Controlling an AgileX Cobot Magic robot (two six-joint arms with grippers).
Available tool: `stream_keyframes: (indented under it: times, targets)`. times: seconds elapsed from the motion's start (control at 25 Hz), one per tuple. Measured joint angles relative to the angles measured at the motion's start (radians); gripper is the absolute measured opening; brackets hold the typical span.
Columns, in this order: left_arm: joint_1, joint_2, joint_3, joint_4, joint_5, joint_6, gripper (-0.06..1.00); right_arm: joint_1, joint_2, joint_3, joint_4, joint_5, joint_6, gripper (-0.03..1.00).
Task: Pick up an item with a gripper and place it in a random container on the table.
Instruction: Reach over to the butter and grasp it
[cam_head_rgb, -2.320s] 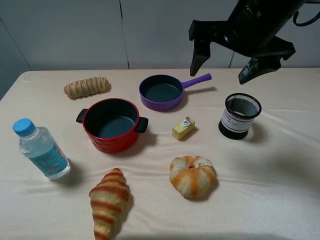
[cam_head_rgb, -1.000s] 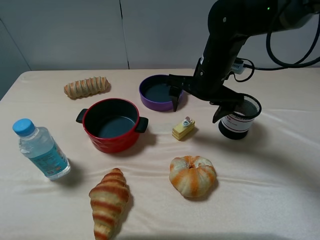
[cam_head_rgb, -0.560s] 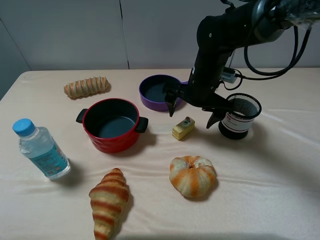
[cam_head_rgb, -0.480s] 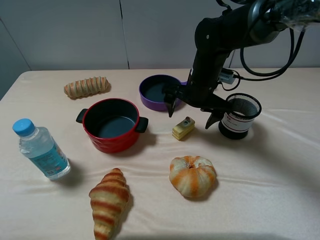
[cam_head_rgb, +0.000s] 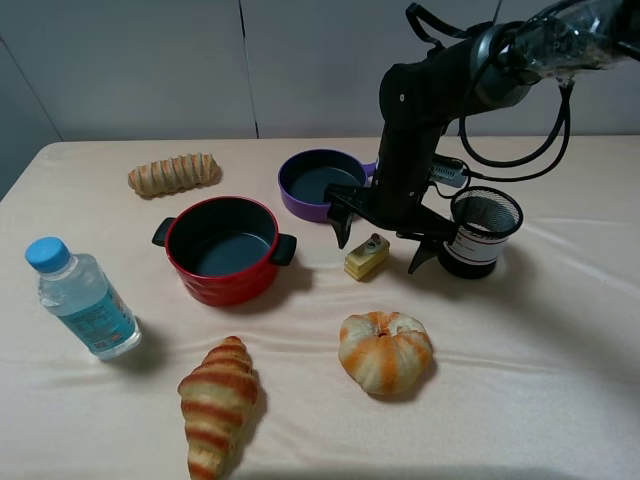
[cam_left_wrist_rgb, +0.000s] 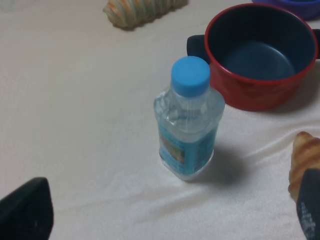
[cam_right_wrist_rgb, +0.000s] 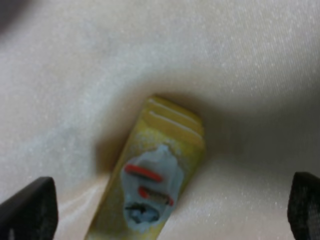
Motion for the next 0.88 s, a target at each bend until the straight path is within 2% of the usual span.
stream_keyframes:
  times: [0.64,0.88]
  targets:
    - [0.000,0.000,0.000,0.000,0.000,0.000,0.99,0.000,0.013,0.000,-0.035,-0.014,0.041,0.69]
    - [0.000,0.000,0.000,0.000,0.000,0.000,0.99,0.000,0.013,0.000,-0.046,-0.014,0.047,0.56]
